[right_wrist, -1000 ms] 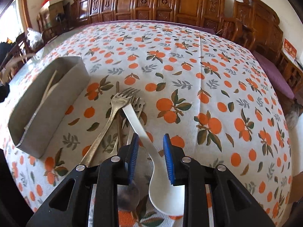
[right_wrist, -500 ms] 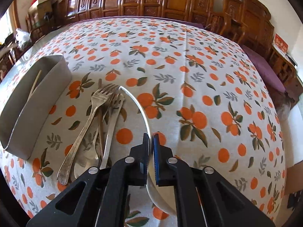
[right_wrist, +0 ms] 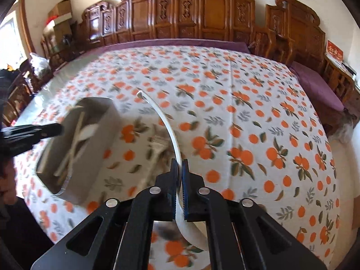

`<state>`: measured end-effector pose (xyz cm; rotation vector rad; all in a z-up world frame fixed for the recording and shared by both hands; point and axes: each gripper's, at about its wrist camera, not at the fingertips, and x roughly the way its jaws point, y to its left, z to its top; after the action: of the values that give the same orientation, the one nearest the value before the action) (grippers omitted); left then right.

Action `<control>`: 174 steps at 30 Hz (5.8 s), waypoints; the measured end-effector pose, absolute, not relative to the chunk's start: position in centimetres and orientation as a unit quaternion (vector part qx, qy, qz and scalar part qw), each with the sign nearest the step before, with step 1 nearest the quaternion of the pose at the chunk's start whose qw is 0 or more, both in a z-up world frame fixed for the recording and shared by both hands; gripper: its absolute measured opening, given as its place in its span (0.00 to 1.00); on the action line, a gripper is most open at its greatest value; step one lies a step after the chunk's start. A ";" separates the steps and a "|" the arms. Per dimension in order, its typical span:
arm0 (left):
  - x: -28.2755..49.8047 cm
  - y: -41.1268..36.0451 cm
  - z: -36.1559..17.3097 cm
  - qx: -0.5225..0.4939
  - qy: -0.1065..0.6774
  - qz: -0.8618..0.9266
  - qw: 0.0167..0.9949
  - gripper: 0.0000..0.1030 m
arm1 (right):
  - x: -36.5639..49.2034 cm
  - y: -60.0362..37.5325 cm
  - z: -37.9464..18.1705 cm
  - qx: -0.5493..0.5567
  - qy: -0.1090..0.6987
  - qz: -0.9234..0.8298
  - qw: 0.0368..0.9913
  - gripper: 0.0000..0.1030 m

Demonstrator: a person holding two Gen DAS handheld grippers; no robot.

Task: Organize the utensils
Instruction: 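Carry the white fork into the grey tray and open the left tool while the right holds the spoon, then lower the white spoon into the grey tray and open the right tool, then reach the left tool to the metal forks and grasp one, then grasp the metal smiley-face spoon with the right tool while the left holds the fork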

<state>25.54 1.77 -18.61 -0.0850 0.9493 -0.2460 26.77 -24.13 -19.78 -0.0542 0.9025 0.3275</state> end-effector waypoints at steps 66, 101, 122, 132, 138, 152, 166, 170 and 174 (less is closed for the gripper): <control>25.0 9.3 -14.2 -0.034 0.406 -0.043 0.912 0.23 | 29.9 -7.7 -22.6 0.044 0.478 0.238 0.844 0.11; 23.7 -2.3 -14.2 0.023 0.398 -0.138 0.907 0.79 | 26.3 -25.7 -21.7 -0.039 0.396 0.117 0.910 0.32; 24.3 -13.3 -20.3 0.079 0.463 -0.189 0.862 0.56 | 26.1 -30.1 -25.1 -0.016 0.430 0.106 0.896 0.38; 27.1 -15.5 -22.2 0.104 0.487 -0.164 0.852 0.34 | 26.8 -30.1 -24.6 -0.002 0.421 0.119 0.899 0.38; 29.0 -15.3 -24.5 0.093 0.531 -0.146 0.829 0.23 | 27.1 -30.7 -24.3 0.019 0.419 0.118 0.900 0.38; 29.3 -15.1 -24.7 0.069 0.528 -0.167 0.830 0.07 | 27.3 -29.8 -24.7 0.004 0.424 0.122 0.897 0.38; 27.0 -12.4 -22.1 0.051 0.492 -0.188 0.848 0.06 | 27.4 -28.0 -25.5 0.003 0.437 0.157 0.886 0.38; 26.7 -12.2 -21.5 0.045 0.483 -0.199 0.851 0.06 | 27.4 -26.7 -26.0 0.000 0.451 0.176 0.875 0.29; 26.5 -12.2 -21.0 0.043 0.473 -0.203 0.856 0.06 | 27.3 -25.9 -26.4 -0.004 0.459 0.190 0.868 0.29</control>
<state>26.47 -12.18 -21.03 0.0914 0.9945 -0.4256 27.34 -25.90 -26.37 -0.0077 0.9614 0.3987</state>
